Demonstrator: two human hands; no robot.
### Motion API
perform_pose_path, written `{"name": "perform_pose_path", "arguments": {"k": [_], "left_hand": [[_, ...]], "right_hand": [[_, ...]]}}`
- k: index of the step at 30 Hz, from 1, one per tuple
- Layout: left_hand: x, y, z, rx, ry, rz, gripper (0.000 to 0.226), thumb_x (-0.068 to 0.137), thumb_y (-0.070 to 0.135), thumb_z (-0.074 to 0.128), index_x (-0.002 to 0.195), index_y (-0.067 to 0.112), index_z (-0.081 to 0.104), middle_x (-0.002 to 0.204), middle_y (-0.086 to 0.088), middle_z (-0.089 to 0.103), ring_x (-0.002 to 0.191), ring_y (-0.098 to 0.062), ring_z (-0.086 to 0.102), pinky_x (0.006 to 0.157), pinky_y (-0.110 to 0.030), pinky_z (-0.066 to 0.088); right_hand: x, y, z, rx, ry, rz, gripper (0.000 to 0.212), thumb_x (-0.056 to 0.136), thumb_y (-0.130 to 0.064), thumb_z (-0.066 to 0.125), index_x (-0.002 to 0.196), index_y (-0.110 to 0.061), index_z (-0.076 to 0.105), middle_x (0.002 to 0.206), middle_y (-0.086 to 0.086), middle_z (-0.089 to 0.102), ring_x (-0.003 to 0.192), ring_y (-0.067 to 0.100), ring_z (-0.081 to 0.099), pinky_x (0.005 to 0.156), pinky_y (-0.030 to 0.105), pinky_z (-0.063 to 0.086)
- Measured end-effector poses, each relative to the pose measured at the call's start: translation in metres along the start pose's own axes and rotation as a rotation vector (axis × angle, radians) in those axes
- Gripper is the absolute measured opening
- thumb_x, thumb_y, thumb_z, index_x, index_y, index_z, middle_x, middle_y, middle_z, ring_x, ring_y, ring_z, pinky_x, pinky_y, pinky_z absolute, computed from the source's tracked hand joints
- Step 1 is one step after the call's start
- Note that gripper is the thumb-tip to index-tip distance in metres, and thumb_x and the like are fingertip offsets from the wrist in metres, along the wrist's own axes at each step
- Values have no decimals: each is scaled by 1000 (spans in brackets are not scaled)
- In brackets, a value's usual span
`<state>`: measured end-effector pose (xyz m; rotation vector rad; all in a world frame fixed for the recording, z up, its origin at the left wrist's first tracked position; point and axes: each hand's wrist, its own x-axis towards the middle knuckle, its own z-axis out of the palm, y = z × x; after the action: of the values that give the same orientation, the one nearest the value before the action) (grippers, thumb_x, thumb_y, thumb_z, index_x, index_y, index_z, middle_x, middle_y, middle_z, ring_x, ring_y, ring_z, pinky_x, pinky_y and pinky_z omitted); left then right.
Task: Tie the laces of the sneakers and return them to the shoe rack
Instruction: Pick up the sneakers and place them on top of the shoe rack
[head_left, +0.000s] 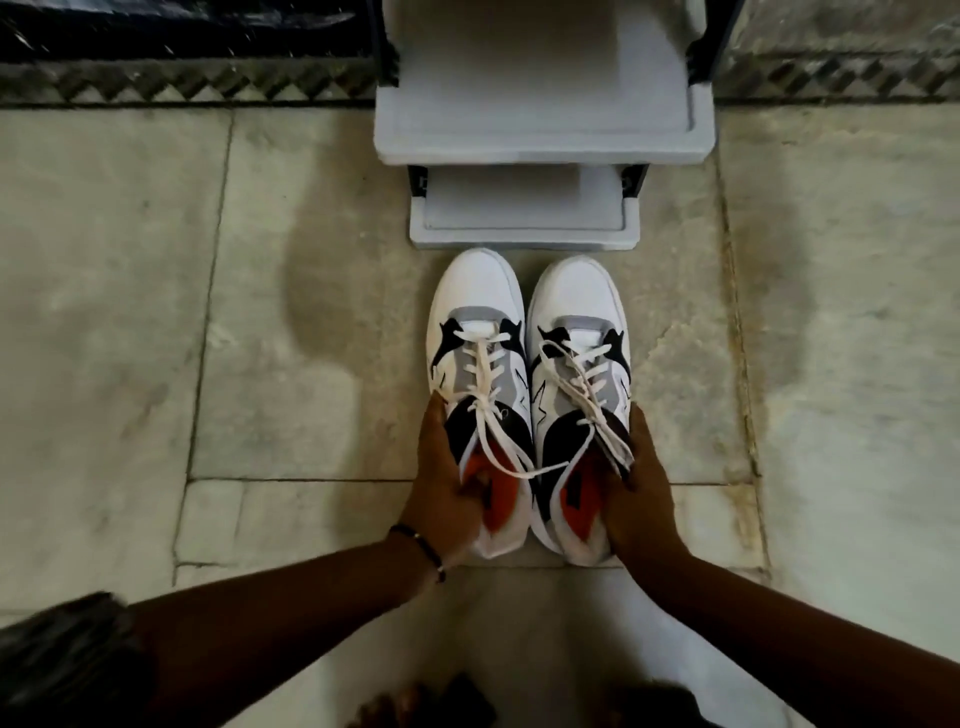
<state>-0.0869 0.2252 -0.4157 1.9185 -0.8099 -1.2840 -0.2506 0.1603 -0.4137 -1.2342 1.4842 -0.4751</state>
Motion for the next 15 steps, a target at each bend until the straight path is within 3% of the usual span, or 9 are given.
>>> {"name": "perform_pose_path", "arguments": {"k": [2, 3, 5, 8, 11, 15], "left_hand": [[-1, 8, -4, -79, 32, -47, 74, 82, 4, 49, 136, 44, 17, 142, 1, 41, 131, -6, 40, 111, -38, 35], [-4, 13, -7, -79, 33, -64, 73, 84, 0, 47, 133, 46, 20, 140, 2, 43, 129, -4, 42, 110, -36, 36], [-13, 21, -10, -32, 40, -82, 79, 81, -8, 42, 136, 42, 16, 147, -2, 36, 136, -11, 34, 115, -42, 29], [-34, 34, -15, -31, 104, -160, 83, 75, -14, 34, 141, 32, 12, 153, -8, 27, 141, -21, 25, 117, -49, 22], [-73, 73, -27, -50, 141, -200, 80, 77, -15, 34, 145, 22, 14, 153, -6, 28, 141, -21, 26, 118, -46, 22], [-132, 141, -65, -26, 87, -161, 78, 75, -1, 36, 139, 37, 10, 153, -5, 26, 141, -19, 26, 117, -40, 24]], "right_hand": [[-2, -9, -3, -38, -10, 56, 50, 90, -10, 53, 122, -46, 37, 114, -16, 57, 102, 1, 55, 78, 0, 40], [-5, -14, -6, -46, -19, 89, 49, 91, -11, 52, 127, -41, 38, 117, -11, 57, 107, 8, 56, 82, 6, 42], [-10, -28, -10, -40, -38, 145, 46, 93, -14, 49, 134, -31, 41, 119, -6, 59, 112, 17, 56, 89, 23, 42], [-20, -53, -18, -27, -26, 172, 41, 92, -16, 49, 131, -28, 48, 118, -2, 65, 109, 19, 59, 95, 33, 45], [-52, -89, -33, -16, -25, 173, 40, 92, -14, 49, 130, -26, 50, 117, 0, 67, 108, 17, 61, 92, 29, 45], [-115, -159, -56, 37, 7, 168, 35, 93, -18, 49, 126, -28, 52, 111, -4, 68, 104, 11, 62, 89, 26, 47]]}}
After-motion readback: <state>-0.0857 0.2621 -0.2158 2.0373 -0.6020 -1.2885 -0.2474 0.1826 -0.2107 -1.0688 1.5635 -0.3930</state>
